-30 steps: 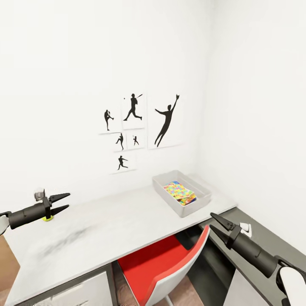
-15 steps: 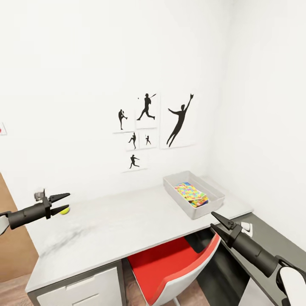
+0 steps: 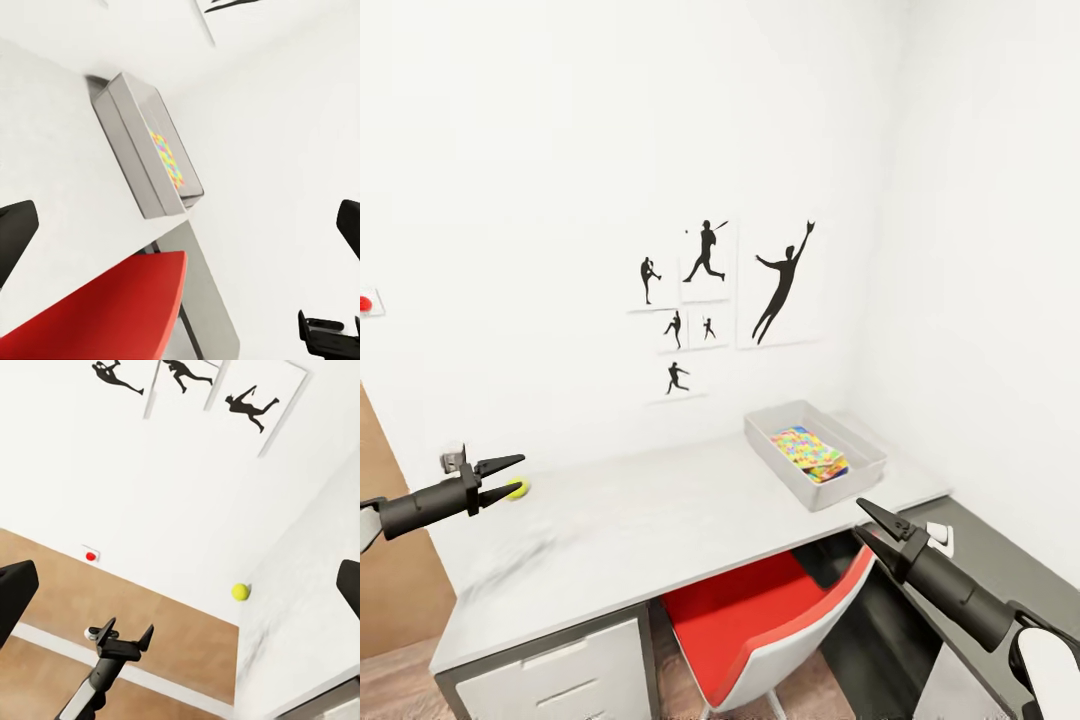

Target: Put all the toys in the child's room - the three board games (two on the bed and one on the table), the two jigsaw puzzles on the table, and the tennis ball on the table - inside the toy box on the table in the child's room.

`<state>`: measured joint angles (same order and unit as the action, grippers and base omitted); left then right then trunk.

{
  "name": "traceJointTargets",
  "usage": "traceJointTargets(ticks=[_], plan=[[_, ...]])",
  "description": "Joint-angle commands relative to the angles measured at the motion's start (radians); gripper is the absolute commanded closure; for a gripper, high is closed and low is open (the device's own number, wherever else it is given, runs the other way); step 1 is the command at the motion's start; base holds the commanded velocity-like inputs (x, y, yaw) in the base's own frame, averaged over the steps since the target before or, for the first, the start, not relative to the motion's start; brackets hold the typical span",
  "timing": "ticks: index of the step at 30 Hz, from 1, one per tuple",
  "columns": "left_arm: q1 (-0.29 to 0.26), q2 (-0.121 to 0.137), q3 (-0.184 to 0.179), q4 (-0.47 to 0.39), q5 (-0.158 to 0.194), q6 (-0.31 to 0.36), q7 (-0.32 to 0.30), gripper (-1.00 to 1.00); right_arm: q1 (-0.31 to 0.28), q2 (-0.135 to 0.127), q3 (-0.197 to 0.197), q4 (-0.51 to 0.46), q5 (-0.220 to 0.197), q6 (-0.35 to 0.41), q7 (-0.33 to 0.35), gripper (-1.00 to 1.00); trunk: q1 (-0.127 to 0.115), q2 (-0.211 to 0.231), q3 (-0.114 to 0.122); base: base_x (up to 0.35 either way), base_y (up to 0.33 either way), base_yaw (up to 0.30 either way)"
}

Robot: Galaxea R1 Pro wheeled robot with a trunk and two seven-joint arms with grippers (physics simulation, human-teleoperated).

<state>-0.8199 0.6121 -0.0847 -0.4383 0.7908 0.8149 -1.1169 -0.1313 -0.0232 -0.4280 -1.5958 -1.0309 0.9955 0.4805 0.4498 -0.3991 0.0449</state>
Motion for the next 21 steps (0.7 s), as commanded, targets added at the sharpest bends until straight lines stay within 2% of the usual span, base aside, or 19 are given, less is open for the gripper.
traceJointTargets(ticks=[1, 11, 21], plan=[[-0.001, 0.001, -0.007, 0.001, 0.009, 0.006, -0.001, -1.00, -0.001, 0.000, -0.002, 0.000, 0.006, 0.005, 0.007, -1.00, 0.000, -0.001, -0.001, -0.144, 0.060, 0.000], [-0.001, 0.000, -0.007, 0.001, 0.008, 0.006, -0.001, -1.00, -0.001, 0.000, 0.000, 0.000, 0.007, 0.004, 0.006, -1.00, 0.000, -0.001, -0.001, -0.205, 0.146, 0.000], [-0.001, 0.000, -0.007, 0.001, 0.008, 0.006, -0.001, -1.00, -0.001, 0.000, 0.002, 0.002, 0.018, 0.003, 0.006, -1.00, 0.000, -0.001, -0.001, -0.026, 0.022, 0.000]])
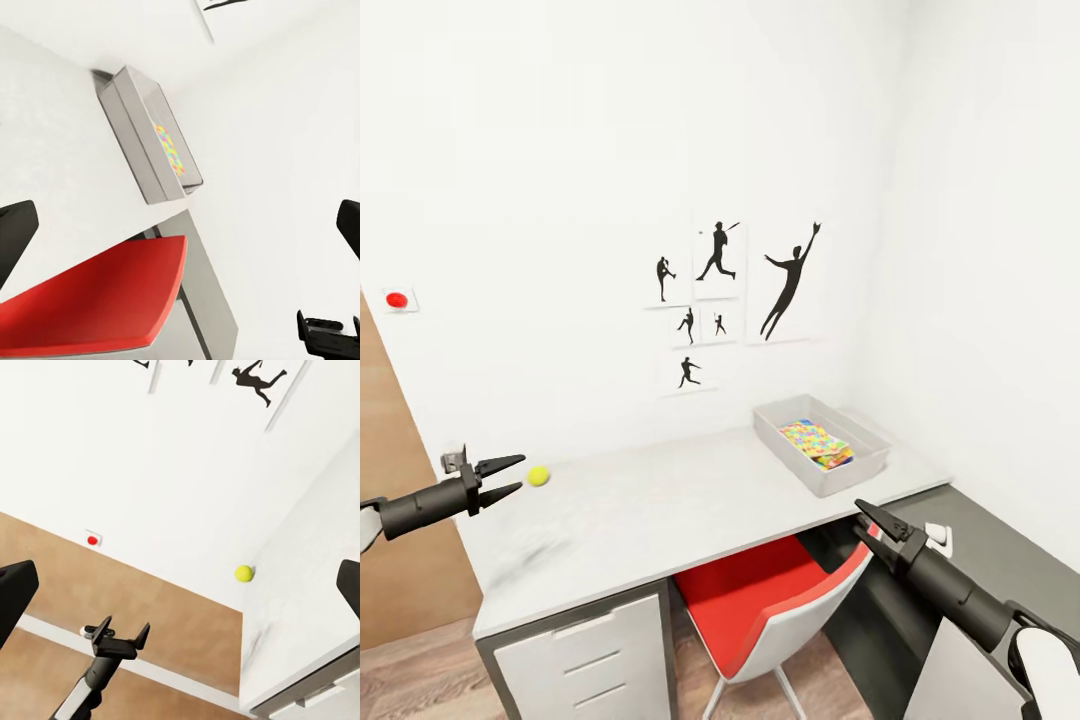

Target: Put all the toys in the child's room - the three board games (two on the bed and one on the table), the two jigsaw puzzles on the table, and the tennis ball on the table - inside the toy box on the table in the child's room.

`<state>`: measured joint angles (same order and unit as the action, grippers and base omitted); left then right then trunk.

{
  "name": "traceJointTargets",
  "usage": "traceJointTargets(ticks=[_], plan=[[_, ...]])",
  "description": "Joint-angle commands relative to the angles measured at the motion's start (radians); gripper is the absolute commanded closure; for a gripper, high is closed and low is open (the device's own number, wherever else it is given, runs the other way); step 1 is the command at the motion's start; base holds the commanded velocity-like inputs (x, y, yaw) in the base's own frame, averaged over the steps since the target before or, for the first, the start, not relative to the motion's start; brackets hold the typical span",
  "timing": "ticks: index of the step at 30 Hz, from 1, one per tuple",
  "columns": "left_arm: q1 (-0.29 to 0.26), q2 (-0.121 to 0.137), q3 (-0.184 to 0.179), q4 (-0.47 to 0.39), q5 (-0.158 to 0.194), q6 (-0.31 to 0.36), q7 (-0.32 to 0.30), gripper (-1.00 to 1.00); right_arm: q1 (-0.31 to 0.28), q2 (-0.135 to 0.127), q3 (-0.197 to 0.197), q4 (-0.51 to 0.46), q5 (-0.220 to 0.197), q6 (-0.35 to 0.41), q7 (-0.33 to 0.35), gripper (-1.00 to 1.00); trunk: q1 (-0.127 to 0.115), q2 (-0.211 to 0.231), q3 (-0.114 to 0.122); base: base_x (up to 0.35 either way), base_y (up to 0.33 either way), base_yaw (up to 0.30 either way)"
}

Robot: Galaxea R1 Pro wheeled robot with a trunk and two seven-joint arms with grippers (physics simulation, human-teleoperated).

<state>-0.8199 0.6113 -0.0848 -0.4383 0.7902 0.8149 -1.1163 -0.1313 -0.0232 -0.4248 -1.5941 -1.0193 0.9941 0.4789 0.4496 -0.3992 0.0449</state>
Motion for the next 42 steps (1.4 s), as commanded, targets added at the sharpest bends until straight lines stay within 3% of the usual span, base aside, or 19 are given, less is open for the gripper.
traceJointTargets(ticks=[1, 11, 42], plan=[[-0.001, 0.001, -0.007, 0.001, 0.009, 0.006, -0.002, -1.00, -0.001, 0.000, -0.001, 0.000, 0.006, 0.005, 0.007, -1.00, 0.000, -0.001, -0.001, -0.017, 0.049, 0.018], [-0.001, 0.002, -0.007, 0.001, 0.009, 0.006, -0.002, -1.00, -0.001, 0.000, 0.025, 0.000, 0.008, -0.004, 0.007, -1.00, 0.000, -0.001, -0.003, -0.068, 0.156, 0.203], [-0.001, 0.002, -0.007, 0.002, 0.003, 0.006, 0.000, -1.00, -0.001, 0.001, 0.027, 0.001, 0.008, -0.008, -0.028, -1.00, 0.000, -0.001, -0.014, -0.019, 0.196, 0.272]])
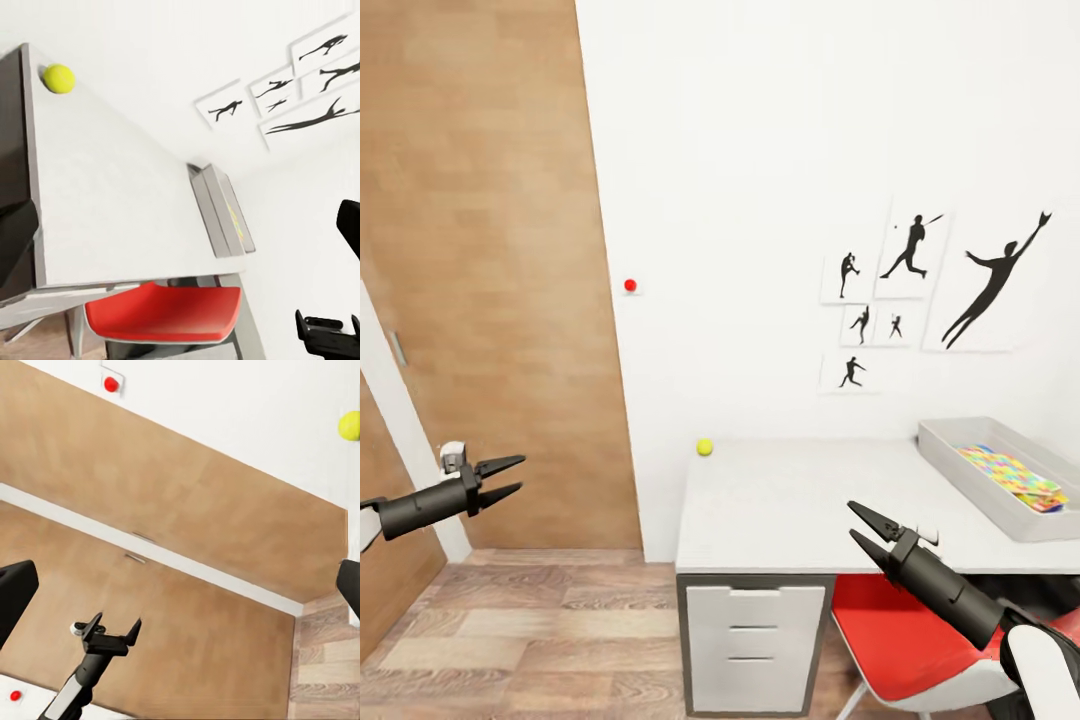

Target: Put all the toys in the child's room - the three board games (two on the bed and one on the table), the two jigsaw puzzles on the table, and the tennis ball on the table - inside the toy box on the table in the child's room.

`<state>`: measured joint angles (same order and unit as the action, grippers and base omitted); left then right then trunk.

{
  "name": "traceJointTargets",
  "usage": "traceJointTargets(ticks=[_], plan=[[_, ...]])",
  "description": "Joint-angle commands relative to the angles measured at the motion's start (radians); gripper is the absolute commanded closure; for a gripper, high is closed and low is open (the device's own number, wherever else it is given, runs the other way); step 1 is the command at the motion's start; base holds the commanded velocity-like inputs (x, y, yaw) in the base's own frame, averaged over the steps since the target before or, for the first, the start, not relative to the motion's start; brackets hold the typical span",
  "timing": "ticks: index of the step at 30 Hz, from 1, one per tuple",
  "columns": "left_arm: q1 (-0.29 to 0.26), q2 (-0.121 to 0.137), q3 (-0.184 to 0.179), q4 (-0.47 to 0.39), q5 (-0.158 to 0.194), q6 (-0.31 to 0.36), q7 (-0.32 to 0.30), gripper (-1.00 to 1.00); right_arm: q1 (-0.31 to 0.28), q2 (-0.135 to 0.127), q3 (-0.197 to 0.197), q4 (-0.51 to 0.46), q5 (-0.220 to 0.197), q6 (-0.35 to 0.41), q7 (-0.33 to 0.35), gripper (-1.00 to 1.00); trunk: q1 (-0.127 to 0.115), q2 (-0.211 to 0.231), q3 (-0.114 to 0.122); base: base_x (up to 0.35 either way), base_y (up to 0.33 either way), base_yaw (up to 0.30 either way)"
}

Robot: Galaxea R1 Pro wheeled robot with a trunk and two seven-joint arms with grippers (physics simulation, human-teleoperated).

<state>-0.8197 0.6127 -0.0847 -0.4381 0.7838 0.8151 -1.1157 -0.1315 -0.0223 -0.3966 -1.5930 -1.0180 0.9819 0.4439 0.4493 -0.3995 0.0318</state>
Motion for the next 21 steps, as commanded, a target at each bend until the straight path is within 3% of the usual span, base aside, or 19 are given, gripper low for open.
traceJointTargets(ticks=[1, 5, 11, 21], plan=[[-0.001, 0.001, -0.007, 0.002, 0.009, 0.006, -0.001, -1.00, 0.000, 0.000, -0.002, 0.000, 0.007, 0.005, 0.007, -1.00, 0.001, -0.001, -0.001, 0.178, 0.214, 0.273], [-0.001, -0.001, -0.007, 0.001, 0.009, 0.006, 0.001, -1.00, 0.000, 0.000, -0.002, -0.001, 0.006, -0.015, 0.007, -1.00, 0.001, -0.001, -0.002, 0.217, 0.216, 0.224], [-0.001, -0.003, -0.007, 0.001, 0.009, 0.006, 0.003, -1.00, 0.000, -0.001, -0.001, 0.000, 0.004, -0.033, 0.008, -1.00, 0.001, -0.001, -0.002, 0.235, 0.191, 0.048], [-0.001, -0.003, -0.007, 0.001, 0.009, 0.006, 0.004, -1.00, 0.000, -0.001, -0.002, 0.002, 0.004, -0.035, 0.007, -1.00, 0.001, -0.001, -0.002, 0.225, 0.032, 0.003]])
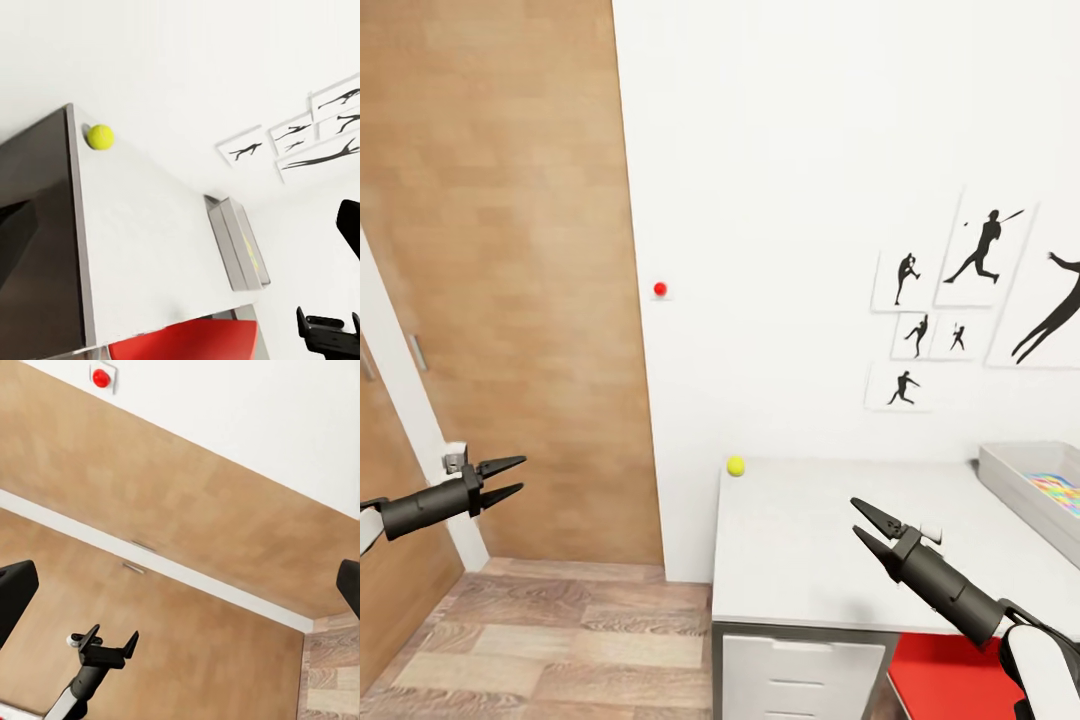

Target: Put all the toys in the child's room - the three board games (two on the bed and one on the table), the two jigsaw puzzles on the table, and the tennis ball on the table - inside the toy box on the table in the child's room.

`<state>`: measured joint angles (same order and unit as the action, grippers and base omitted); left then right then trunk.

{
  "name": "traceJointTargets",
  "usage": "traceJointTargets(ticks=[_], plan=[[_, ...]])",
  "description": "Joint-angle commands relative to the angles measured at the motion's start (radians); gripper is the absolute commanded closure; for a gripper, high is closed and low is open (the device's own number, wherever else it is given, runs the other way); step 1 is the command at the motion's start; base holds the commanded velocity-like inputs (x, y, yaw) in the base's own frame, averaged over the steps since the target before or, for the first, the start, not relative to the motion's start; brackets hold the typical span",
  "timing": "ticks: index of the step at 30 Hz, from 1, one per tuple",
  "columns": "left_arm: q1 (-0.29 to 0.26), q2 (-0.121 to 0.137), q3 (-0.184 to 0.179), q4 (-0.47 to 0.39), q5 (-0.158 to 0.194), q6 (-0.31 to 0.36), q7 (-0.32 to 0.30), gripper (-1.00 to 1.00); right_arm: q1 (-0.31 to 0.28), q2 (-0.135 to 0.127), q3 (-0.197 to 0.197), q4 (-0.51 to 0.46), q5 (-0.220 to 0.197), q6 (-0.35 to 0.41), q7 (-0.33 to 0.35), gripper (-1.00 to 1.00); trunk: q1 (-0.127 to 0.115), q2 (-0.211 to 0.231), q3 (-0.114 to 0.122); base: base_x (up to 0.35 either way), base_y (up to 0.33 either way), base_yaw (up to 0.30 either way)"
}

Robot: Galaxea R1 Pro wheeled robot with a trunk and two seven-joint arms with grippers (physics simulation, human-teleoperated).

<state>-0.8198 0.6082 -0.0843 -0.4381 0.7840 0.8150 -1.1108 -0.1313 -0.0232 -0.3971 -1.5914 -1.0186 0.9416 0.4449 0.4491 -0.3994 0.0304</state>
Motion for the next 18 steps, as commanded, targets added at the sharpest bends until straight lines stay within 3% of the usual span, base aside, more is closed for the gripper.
traceJointTargets(ticks=[1, 8, 18], plan=[[-0.001, 0.002, -0.007, 0.001, 0.009, 0.006, -0.001, -1.00, -0.001, 0.000, -0.002, 0.000, 0.005, 0.005, 0.006, -1.00, 0.001, -0.001, 0.000, 0.298, 0.003, 0.000], [-0.001, 0.002, -0.008, 0.001, 0.009, 0.006, -0.002, -1.00, -0.001, 0.000, -0.002, 0.001, 0.005, 0.005, 0.006, -1.00, 0.001, -0.001, 0.000, 0.165, 0.011, 0.000], [-0.001, 0.003, -0.008, 0.001, 0.009, 0.006, -0.004, -1.00, -0.001, 0.000, -0.001, 0.001, 0.006, 0.005, 0.006, -1.00, 0.001, -0.001, 0.000, 0.173, 0.098, 0.000]])
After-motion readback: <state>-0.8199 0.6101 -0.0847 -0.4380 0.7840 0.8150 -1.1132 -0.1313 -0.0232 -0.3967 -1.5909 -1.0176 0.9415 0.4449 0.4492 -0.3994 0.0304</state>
